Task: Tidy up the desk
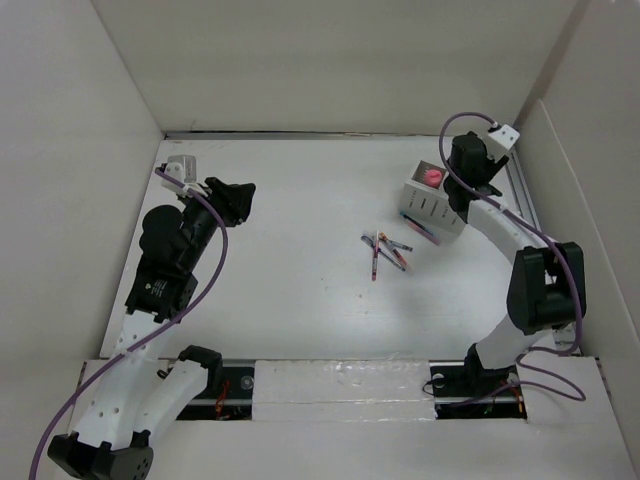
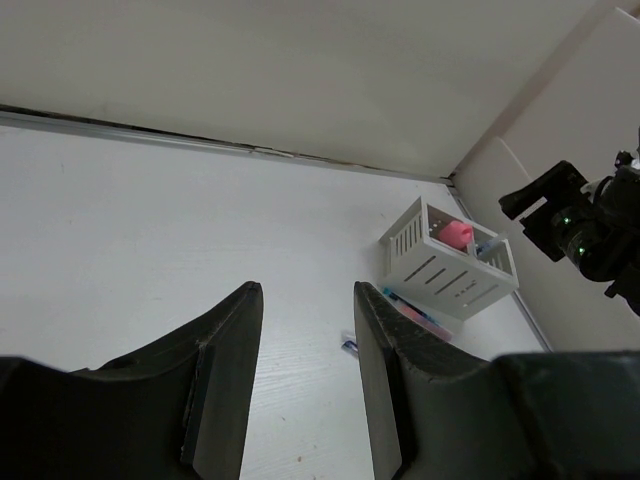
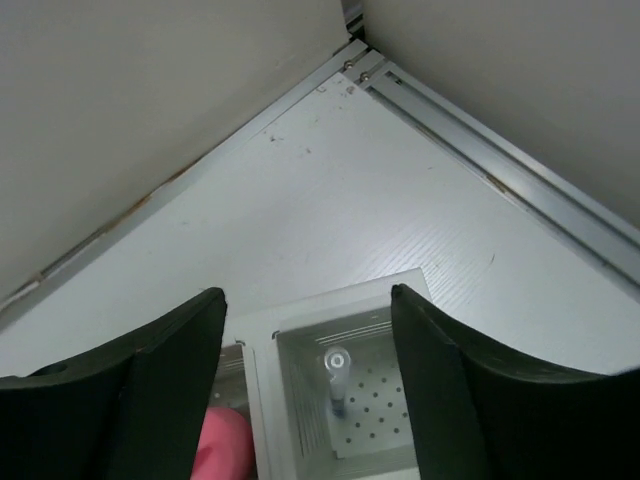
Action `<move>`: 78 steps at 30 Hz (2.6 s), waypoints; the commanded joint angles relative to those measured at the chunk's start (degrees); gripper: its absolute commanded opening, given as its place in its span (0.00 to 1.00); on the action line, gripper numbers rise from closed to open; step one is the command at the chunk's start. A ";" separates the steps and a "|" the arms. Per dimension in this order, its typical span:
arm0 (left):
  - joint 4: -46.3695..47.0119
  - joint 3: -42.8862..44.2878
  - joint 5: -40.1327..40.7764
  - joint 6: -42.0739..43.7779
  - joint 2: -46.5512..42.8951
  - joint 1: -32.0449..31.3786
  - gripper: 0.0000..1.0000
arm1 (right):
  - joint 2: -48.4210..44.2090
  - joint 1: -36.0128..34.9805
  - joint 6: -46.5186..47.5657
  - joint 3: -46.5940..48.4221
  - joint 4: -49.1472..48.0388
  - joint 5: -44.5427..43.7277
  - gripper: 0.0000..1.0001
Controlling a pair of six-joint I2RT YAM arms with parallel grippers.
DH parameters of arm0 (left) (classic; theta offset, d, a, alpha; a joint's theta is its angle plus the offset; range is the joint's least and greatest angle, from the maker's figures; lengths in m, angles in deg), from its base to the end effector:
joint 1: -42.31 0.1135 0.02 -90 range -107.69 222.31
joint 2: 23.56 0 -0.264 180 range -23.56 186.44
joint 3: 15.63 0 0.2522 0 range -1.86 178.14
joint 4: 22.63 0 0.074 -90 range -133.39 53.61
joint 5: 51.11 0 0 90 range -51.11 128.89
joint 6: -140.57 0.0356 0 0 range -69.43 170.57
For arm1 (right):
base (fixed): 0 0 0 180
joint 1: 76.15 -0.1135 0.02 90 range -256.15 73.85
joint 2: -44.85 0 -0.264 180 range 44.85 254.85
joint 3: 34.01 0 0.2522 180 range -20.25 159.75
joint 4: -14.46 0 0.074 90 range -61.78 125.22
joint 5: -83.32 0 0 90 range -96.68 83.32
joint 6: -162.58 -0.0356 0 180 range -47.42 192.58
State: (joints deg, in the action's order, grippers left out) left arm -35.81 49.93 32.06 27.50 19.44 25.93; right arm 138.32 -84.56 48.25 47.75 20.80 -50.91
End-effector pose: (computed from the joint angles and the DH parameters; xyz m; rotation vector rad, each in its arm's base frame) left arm 0.1597 -0.0514 0.4081 0.0171 1.4400 -0.6522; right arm 0.3771 0.0307 0.2950 0.7460 1.6449 -0.3210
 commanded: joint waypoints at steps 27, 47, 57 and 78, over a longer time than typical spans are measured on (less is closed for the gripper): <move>2.58 -0.37 -0.82 -0.40 -0.90 0.30 0.37 | -1.99 -2.33 -11.17 -11.07 15.23 34.81 0.63; 1.97 -0.02 1.03 0.13 -2.31 0.30 0.37 | 11.73 0.32 -10.29 0.81 24.55 41.94 0.71; 1.71 0.24 1.47 0.57 -2.84 0.30 0.37 | 10.33 -0.21 -8.80 -0.16 28.60 47.30 0.84; 1.88 -0.02 0.77 0.22 -4.42 0.30 0.37 | 0.13 -6.27 -10.03 -9.12 25.61 45.38 0.70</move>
State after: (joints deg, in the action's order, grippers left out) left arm -35.85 49.90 33.33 27.57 15.88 25.93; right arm 140.38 -89.85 38.70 38.73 46.62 -2.56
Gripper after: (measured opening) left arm 0.370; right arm 0.698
